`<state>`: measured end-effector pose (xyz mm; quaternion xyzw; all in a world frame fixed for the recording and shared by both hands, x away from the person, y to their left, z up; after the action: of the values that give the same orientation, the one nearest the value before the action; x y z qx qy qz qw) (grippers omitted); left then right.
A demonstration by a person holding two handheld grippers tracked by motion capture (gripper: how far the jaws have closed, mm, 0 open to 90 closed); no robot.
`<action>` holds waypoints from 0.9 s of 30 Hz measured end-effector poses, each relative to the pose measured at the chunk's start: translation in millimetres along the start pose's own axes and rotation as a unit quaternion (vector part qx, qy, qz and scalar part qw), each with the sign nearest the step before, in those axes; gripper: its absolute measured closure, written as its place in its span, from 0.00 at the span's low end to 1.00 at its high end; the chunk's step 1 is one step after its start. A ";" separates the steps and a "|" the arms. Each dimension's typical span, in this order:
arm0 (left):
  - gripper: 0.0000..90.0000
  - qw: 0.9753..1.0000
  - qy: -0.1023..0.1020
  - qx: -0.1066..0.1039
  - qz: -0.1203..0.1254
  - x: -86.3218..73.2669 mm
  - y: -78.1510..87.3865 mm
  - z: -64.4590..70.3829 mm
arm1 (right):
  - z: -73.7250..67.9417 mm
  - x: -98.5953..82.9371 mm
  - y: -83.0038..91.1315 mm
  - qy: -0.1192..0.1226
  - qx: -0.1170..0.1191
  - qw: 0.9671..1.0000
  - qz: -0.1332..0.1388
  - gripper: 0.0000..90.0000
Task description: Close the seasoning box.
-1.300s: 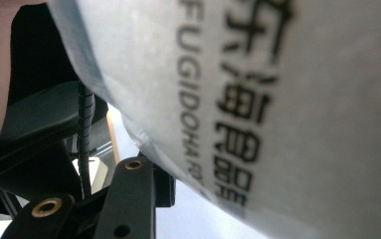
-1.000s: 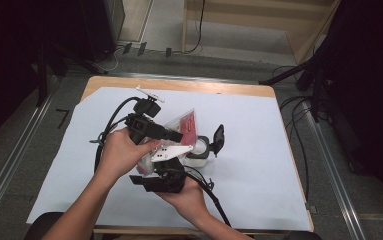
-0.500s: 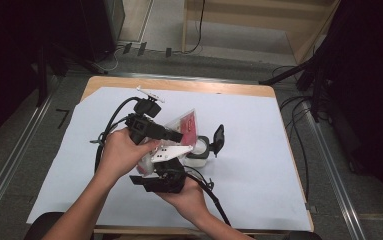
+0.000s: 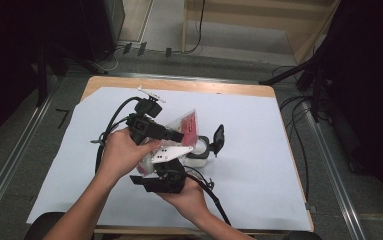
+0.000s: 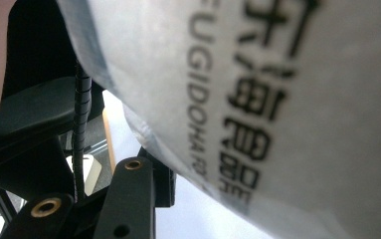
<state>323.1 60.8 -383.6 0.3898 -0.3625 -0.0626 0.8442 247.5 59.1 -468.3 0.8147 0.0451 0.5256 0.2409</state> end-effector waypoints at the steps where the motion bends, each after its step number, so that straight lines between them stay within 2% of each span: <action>1: 0.78 1.000 0.000 0.000 0.000 0.0 0.0 0.0 | 0.0 0.0 0.0 0.001 0.000 1.000 0.000 0.69; 27: 0.77 1.000 -0.002 -0.002 -0.003 -0.6 0.3 0.1 | -0.4 -0.6 -1.0 0.004 -0.006 1.000 -0.002 0.69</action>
<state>322.5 61.2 -383.7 0.3889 -0.3632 -0.0669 0.8440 247.1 59.9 -469.1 0.8111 0.0447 0.5285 0.2465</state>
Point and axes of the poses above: each handheld gripper's, and its own axes: y roughly backward along the jaws, x roughly out of its top, z roughly to its right, the point moved 7 cm from there along -y, roughly forward along the jaws, and after that the axes turned 1 degree about -y, right-handed, at the moved point
